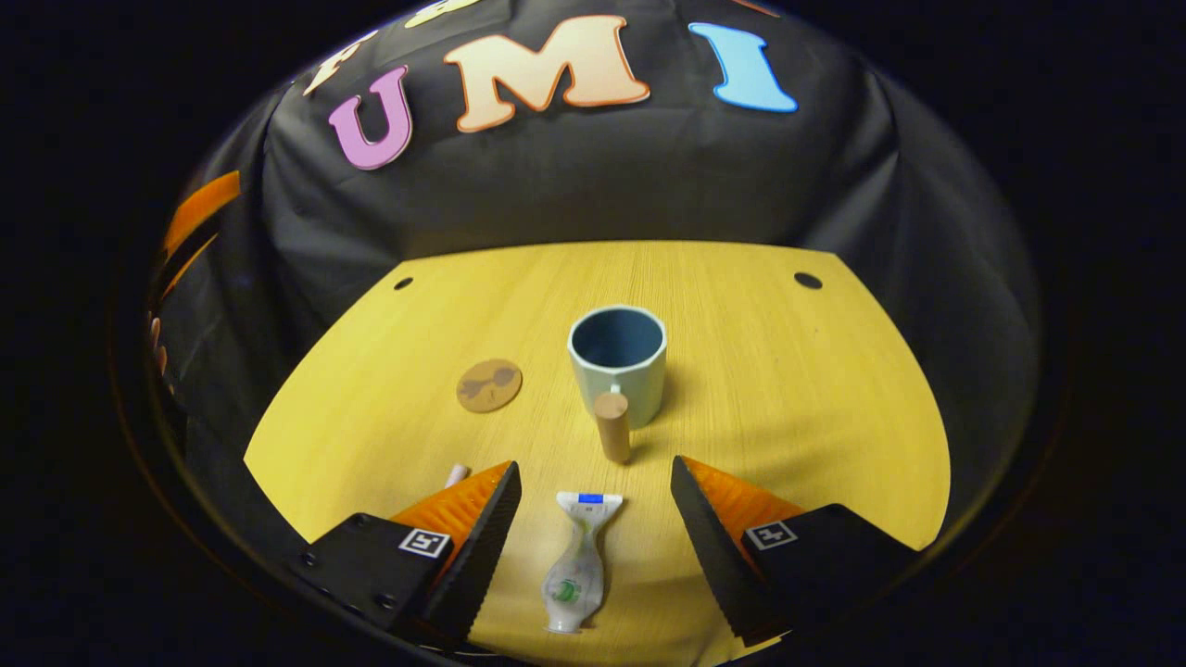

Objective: Put the toothbrush and toothpaste on the desktop into the cup, then pick up the cup and place it on the coaster on the desktop.

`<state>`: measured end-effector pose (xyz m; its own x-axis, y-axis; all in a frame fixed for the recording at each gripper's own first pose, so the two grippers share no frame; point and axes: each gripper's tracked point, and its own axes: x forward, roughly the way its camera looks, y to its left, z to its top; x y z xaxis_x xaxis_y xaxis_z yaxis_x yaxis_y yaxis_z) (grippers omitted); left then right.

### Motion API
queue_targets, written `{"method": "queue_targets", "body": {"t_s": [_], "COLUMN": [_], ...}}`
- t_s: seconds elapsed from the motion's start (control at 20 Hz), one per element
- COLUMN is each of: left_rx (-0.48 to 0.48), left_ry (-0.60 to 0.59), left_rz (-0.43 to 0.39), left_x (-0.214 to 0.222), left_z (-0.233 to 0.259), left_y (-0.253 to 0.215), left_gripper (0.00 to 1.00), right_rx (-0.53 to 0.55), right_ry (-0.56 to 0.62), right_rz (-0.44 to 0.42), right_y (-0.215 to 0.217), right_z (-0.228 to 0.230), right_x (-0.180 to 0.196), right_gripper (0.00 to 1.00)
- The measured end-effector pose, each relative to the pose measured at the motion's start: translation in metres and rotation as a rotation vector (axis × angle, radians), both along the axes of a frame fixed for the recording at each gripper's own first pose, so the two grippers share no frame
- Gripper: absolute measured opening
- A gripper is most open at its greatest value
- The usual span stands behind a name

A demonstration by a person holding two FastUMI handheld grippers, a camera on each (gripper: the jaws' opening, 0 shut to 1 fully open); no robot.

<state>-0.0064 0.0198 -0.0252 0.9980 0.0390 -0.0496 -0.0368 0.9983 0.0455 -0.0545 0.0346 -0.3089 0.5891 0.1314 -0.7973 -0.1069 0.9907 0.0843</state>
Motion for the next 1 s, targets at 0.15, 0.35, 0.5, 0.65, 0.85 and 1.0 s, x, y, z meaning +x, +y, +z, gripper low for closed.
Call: {"method": "queue_targets", "body": {"t_s": [0.15,0.35,0.5,0.65,0.85,1.0], "left_rx": [0.001,-0.003,-0.004,-0.008,-0.023,-0.017], "left_ry": [0.011,0.034,0.045,0.062,0.076,0.104], "left_rz": [0.008,0.011,0.011,0.013,-0.012,-0.034], "left_x": [0.004,0.008,0.009,0.009,0.008,0.008], "left_z": [-0.004,-0.013,-0.018,-0.023,-0.030,-0.042], "left_y": [0.004,0.007,0.009,0.010,0.003,-0.005], "left_gripper": [0.94,0.94,0.94,0.94,0.94,0.94], "right_rx": [-0.014,-0.035,-0.037,-0.066,-0.115,-0.141], "right_ry": [0.090,0.241,0.278,0.302,0.295,0.282], "right_rz": [0.018,0.037,0.052,0.072,0.092,0.116], "right_y": [0.002,0.004,0.008,0.009,0.004,-0.001], "right_z": [-0.025,-0.060,-0.070,-0.082,-0.086,-0.091], "right_x": [-0.010,-0.029,-0.030,-0.032,-0.029,-0.027], "right_gripper": [0.96,0.96,0.98,0.97,0.76,0.50]}}
